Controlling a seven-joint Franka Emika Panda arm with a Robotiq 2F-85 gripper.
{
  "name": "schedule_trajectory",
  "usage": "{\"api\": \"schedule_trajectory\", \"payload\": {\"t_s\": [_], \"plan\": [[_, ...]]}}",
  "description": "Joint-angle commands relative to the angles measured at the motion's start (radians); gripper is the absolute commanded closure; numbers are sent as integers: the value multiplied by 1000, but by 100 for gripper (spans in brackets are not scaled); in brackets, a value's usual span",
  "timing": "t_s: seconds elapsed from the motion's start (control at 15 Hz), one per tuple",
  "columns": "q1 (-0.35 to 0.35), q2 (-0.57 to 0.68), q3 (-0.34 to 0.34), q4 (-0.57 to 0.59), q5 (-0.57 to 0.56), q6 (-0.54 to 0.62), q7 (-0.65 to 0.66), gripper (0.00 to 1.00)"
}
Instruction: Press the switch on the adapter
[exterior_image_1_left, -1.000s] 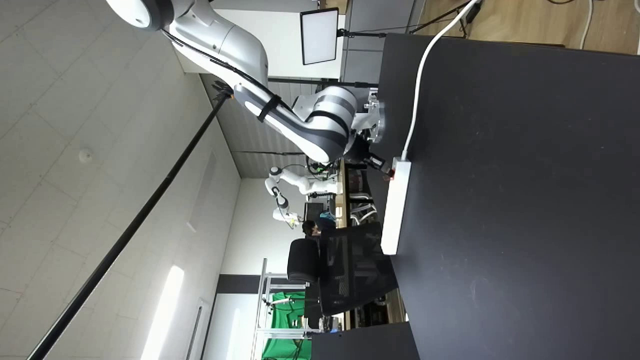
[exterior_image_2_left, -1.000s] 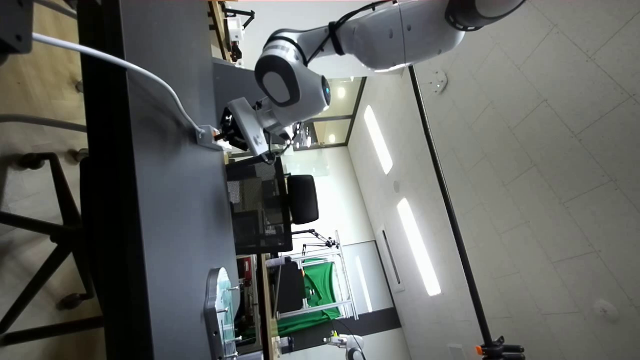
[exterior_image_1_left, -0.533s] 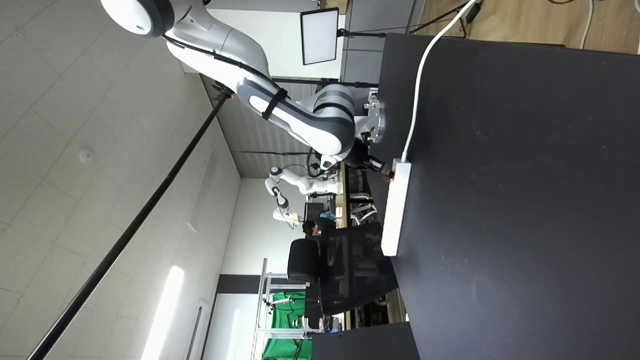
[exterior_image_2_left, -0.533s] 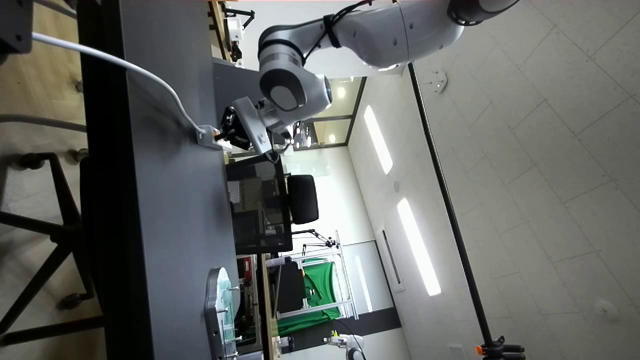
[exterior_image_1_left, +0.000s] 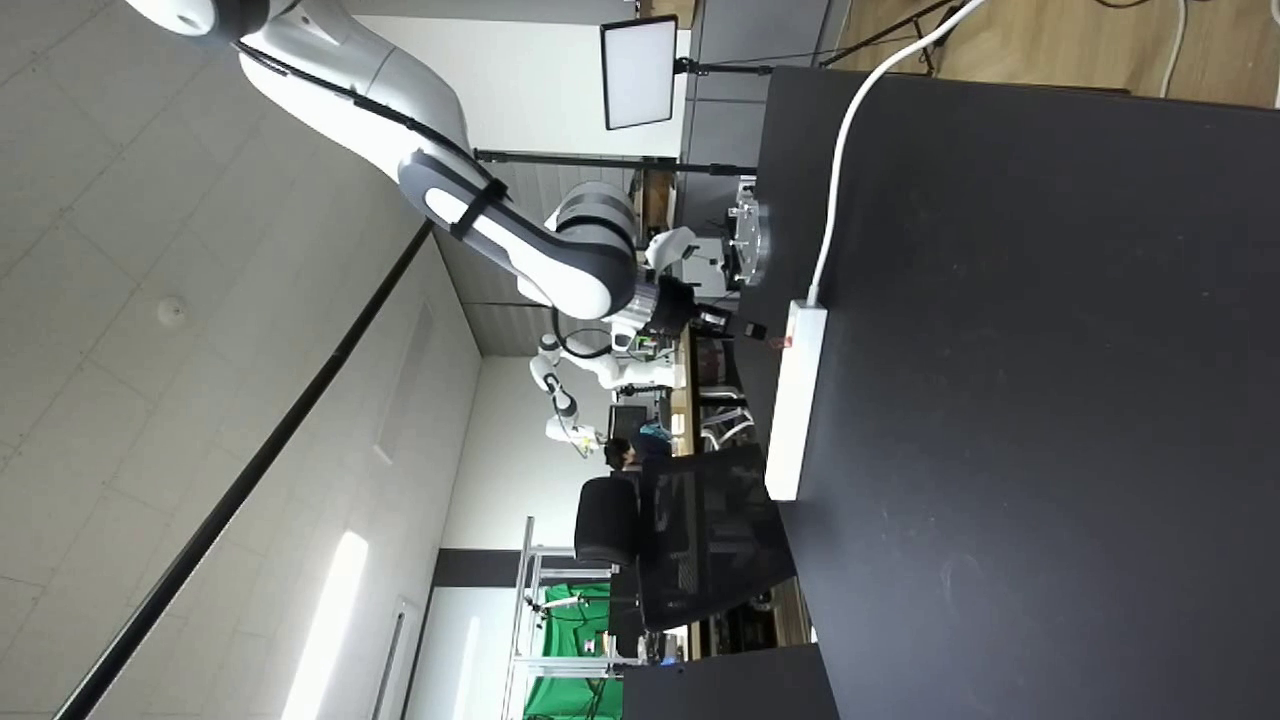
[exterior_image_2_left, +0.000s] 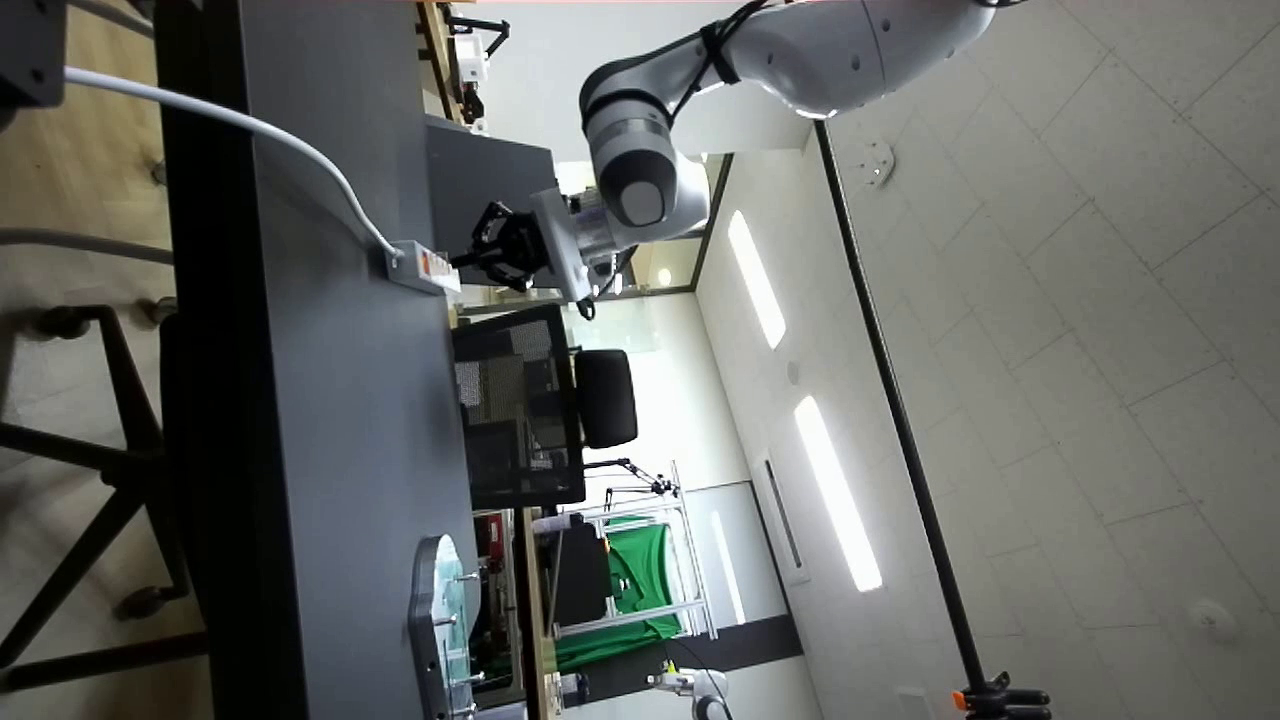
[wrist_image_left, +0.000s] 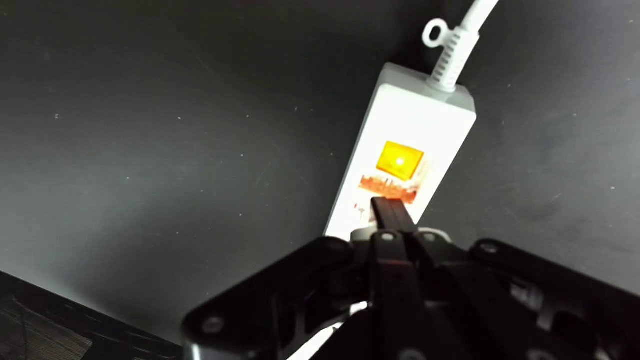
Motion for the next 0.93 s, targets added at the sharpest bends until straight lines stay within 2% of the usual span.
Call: {"api": "schedule_trajectory", "payload": {"t_s": [0.0,0.13,0.2,0.33,0.47,0.53,0.67,0.73,0.87], "plan": [[23,-125,-29,-37,29,-107,2,100],[32,-172,-43,-37,44,-180,-19,97],[41,-189,-53,-31,41,-236,-34,74],[58,-212,-68,-18,47,-364,-82,71],[77,-225,-84,-10,58,-505,-160,57],[96,-203,-107,-4,69,-421,-125,75],[108,-212,-115,-4,73,-484,-159,61],[109,-212,-116,-4,75,-488,-166,57],[110,-212,-117,-5,77,-488,-169,57]]}}
